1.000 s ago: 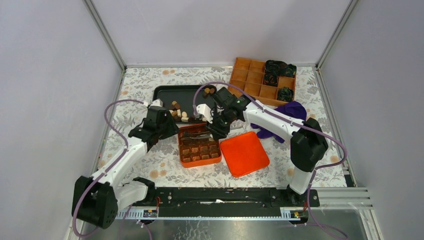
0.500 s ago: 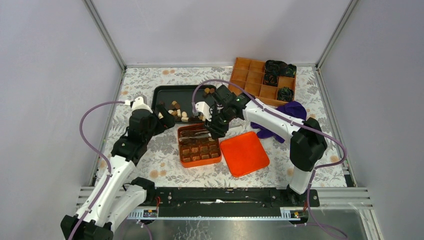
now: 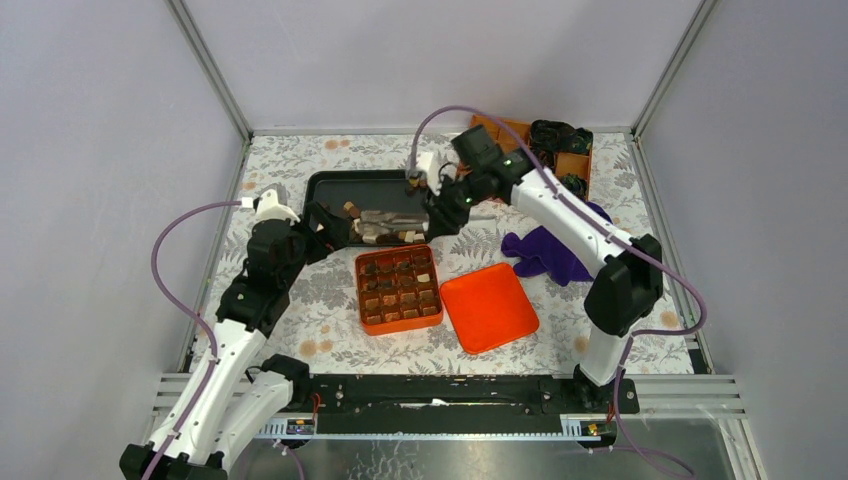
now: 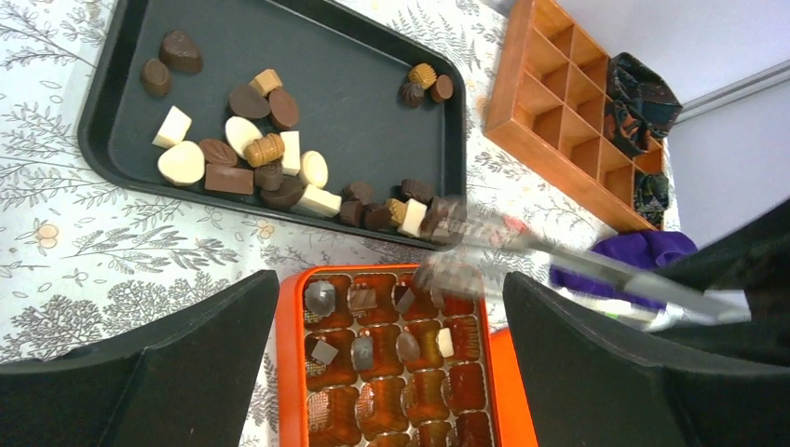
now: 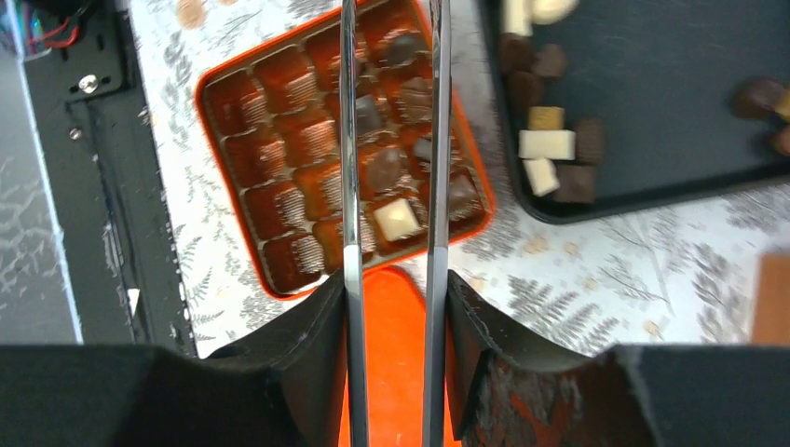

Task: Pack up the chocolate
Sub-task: Place the fake chocolate in the packing box, then pick up the fake chocolate from the plate.

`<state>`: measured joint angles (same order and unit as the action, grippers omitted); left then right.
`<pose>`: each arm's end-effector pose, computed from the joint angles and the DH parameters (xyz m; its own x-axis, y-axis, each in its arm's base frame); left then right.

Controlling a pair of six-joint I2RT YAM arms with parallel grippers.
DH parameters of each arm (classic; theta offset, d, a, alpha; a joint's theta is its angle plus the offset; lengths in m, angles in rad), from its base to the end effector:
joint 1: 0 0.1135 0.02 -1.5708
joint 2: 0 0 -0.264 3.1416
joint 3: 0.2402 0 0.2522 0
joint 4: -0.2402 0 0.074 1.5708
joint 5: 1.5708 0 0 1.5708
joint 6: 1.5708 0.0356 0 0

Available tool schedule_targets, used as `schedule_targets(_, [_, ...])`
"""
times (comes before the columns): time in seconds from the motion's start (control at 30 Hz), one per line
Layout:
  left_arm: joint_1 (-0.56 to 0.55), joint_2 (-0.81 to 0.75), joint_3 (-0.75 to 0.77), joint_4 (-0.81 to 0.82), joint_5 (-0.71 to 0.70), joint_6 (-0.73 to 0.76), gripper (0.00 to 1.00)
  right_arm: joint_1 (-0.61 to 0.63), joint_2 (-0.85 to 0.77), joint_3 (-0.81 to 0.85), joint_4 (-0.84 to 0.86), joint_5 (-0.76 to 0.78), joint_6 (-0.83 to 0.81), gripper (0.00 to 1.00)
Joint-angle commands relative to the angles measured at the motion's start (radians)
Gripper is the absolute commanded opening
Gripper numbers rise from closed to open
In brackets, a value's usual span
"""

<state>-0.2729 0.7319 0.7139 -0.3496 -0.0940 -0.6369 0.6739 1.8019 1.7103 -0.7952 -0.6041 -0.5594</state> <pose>0.1663 -0.0431 0.3062 -0.3876 -0.5063 -0.7703 -0.0579 0.8474 -0.5279 0.2962 0.2624 0.3278 -0.0919 -0.6324 -0.7692 -0.9944 0.0986 0.0378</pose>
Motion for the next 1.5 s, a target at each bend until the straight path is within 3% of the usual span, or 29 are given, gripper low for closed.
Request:
schedule_targets(0.0, [0.009,-0.015,-0.006,0.110,0.038,-0.020,0.99,-0.101,0.018,0.072,0.026,-0.041,0.035,0.44])
schedule_targets(0.2, [0.008,-0.002,-0.049,0.174,0.089,-0.064,0.96,-0.175,0.069,0.078,0.073,0.091,0.002,0.43])
schedule_targets(0.33, [0.008,0.014,-0.063,0.192,0.117,-0.077,0.95,-0.183,0.106,0.080,0.102,0.216,-0.034,0.44])
schedule_targets(0.63, [0.011,0.044,-0.083,0.215,0.125,-0.090,0.95,-0.182,0.273,0.209,0.094,0.343,0.008,0.44])
schedule_targets(1.47, [0.039,0.075,-0.109,0.241,0.144,-0.095,0.95,-0.180,0.488,0.416,0.054,0.384,0.079,0.45])
